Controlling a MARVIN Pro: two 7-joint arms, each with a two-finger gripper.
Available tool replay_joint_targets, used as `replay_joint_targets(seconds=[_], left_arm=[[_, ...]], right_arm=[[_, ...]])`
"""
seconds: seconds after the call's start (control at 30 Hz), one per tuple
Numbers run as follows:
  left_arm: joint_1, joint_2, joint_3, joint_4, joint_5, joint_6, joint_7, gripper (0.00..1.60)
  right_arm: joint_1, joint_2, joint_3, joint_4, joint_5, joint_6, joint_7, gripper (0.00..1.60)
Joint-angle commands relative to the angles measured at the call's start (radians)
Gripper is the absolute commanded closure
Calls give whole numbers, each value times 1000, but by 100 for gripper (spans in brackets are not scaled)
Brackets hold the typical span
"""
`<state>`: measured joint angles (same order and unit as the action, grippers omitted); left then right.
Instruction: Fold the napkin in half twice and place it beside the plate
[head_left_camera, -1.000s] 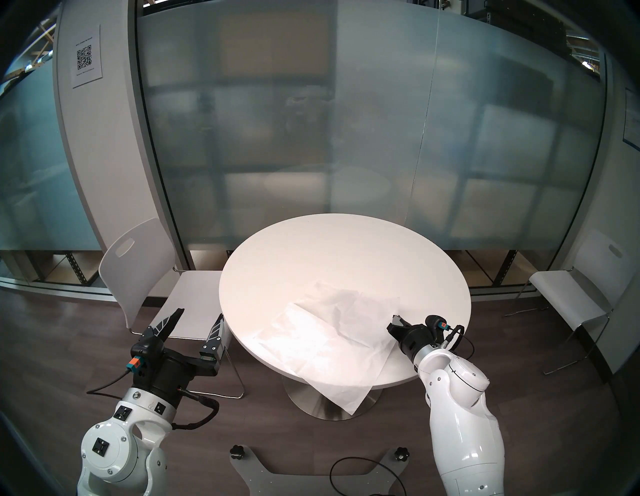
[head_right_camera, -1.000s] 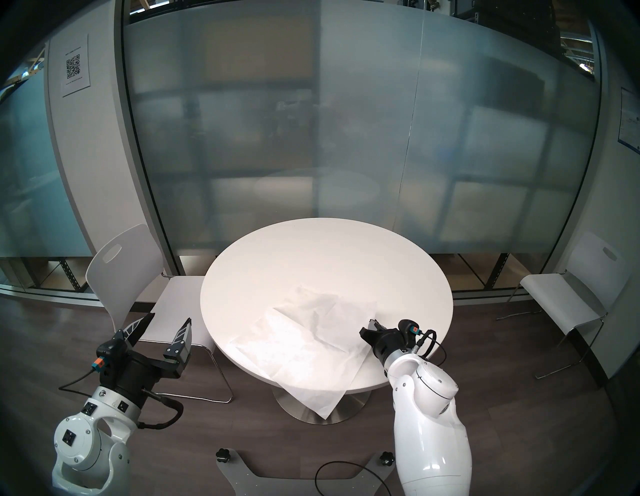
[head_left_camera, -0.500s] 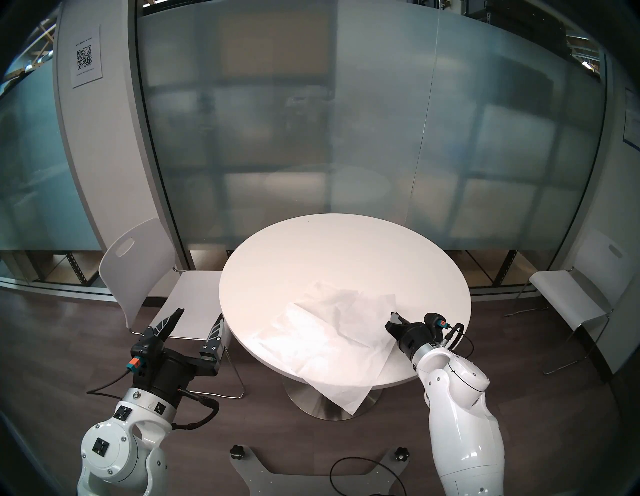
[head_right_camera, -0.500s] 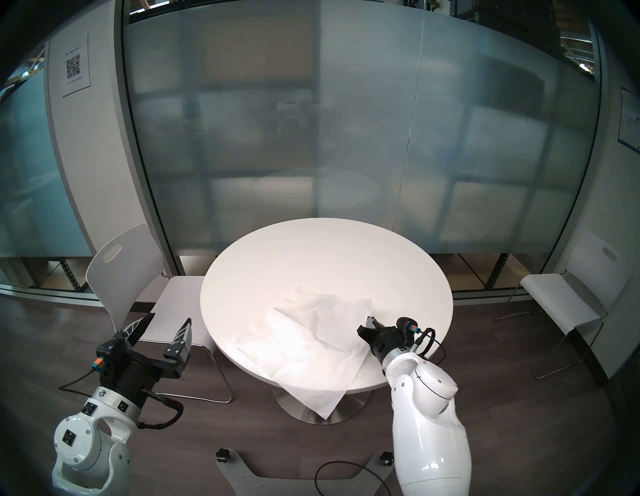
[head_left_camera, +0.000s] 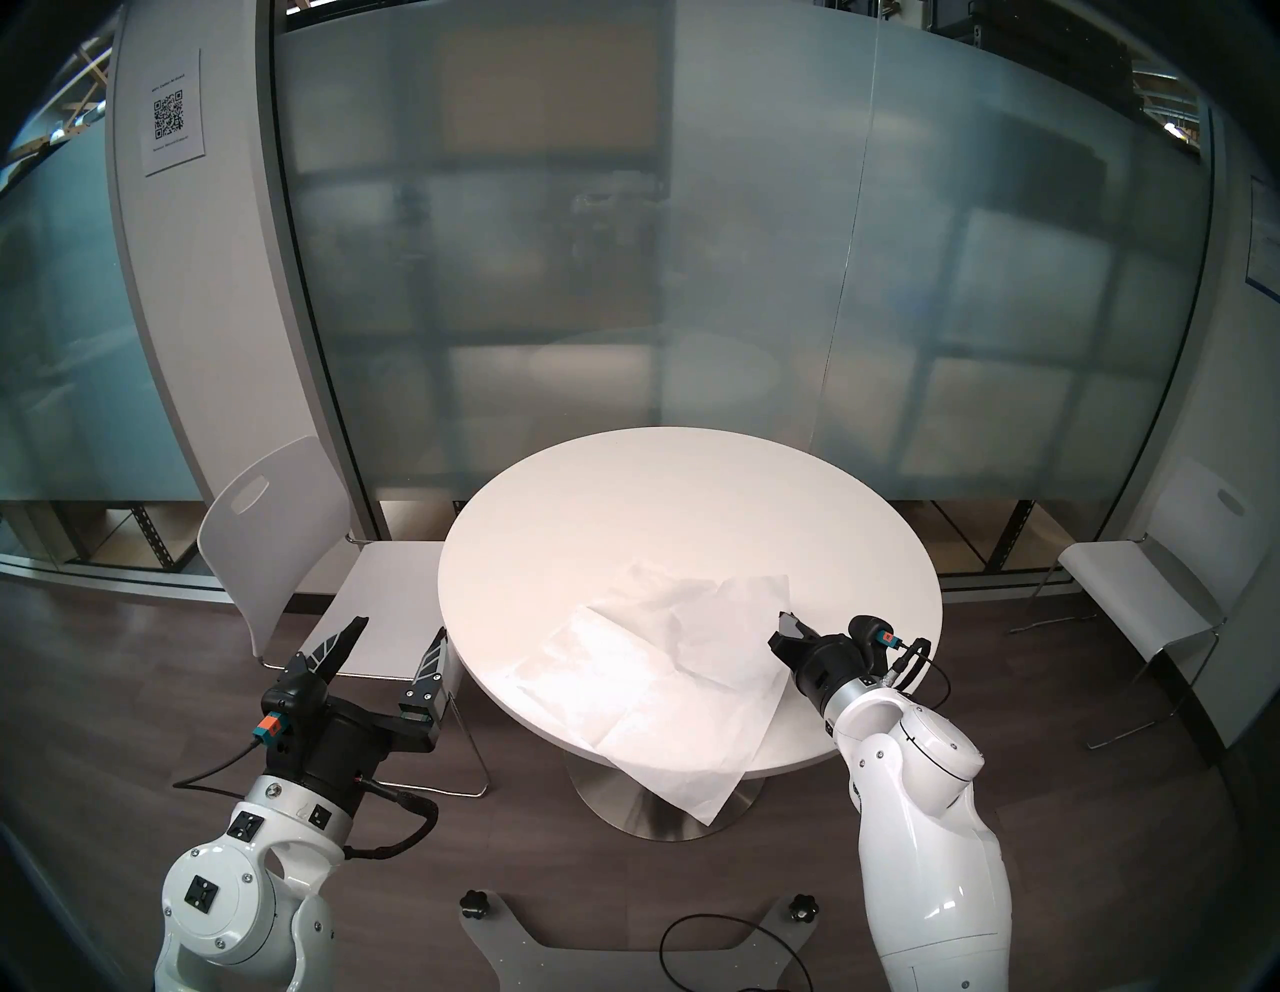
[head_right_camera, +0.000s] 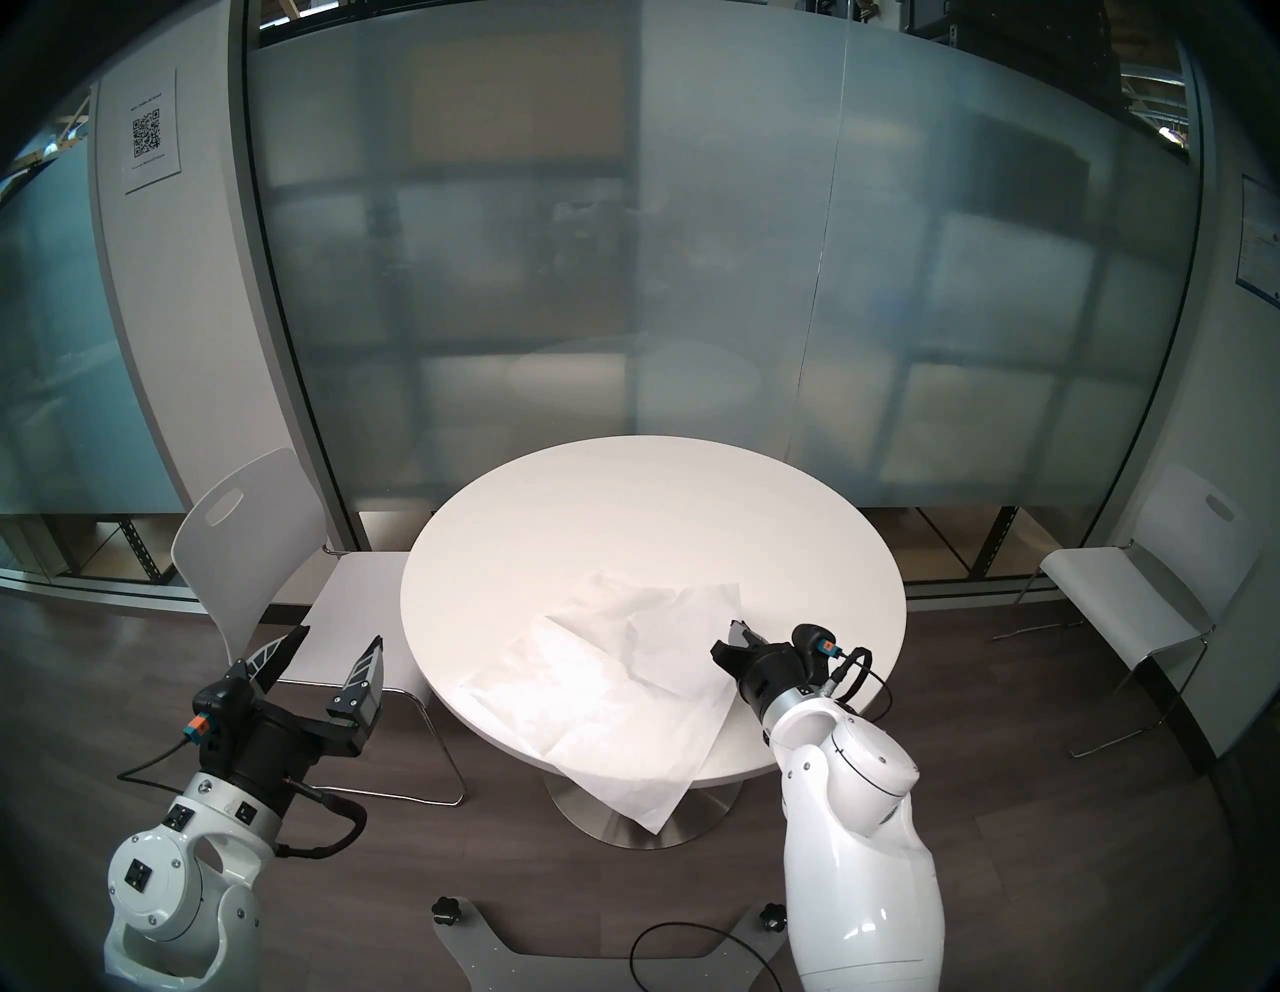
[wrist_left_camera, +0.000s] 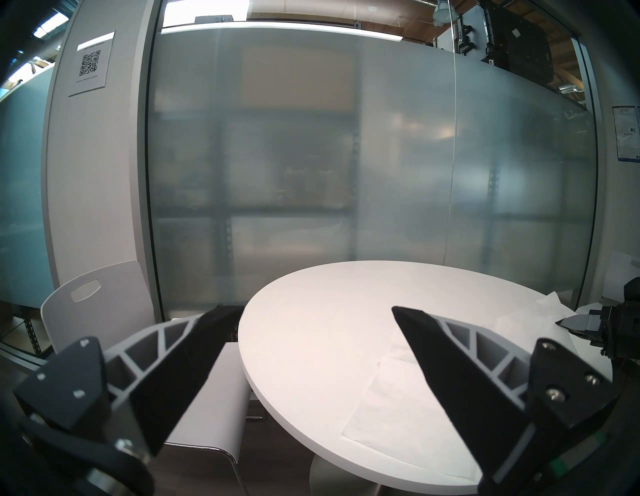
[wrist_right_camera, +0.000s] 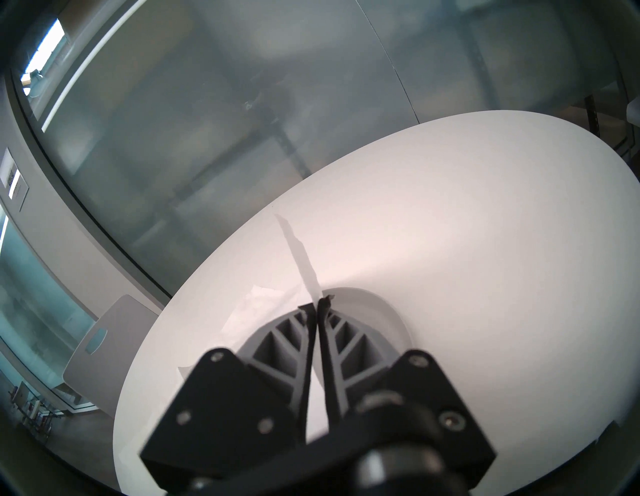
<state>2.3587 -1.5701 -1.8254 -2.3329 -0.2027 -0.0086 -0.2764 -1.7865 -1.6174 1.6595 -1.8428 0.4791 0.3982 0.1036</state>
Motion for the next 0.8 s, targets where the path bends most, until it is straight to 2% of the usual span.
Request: replay_joint_targets(seconds=[0.0,0.23,0.33,0.63,0.77], left_arm=[[-1,1,1,-19,0,-3,-1,0],[-4,0,11,-8,22,-11,7,0],[-10,5,13,-5,19,13,7,0],[-129,11,70,2,62,62,48,0],[-168,13,110,23,81,118,60,0]], right_arm=[[-7,-4,-10,-63,16,4,4,132],[-10,-5,-8,-76,21,5,0,131],[-14,-7,-5,-81,23,6,-1,130],[-28,-8,9,-83,31,0,5,131],[-30,-8,14,-83,32,-3,8,131]])
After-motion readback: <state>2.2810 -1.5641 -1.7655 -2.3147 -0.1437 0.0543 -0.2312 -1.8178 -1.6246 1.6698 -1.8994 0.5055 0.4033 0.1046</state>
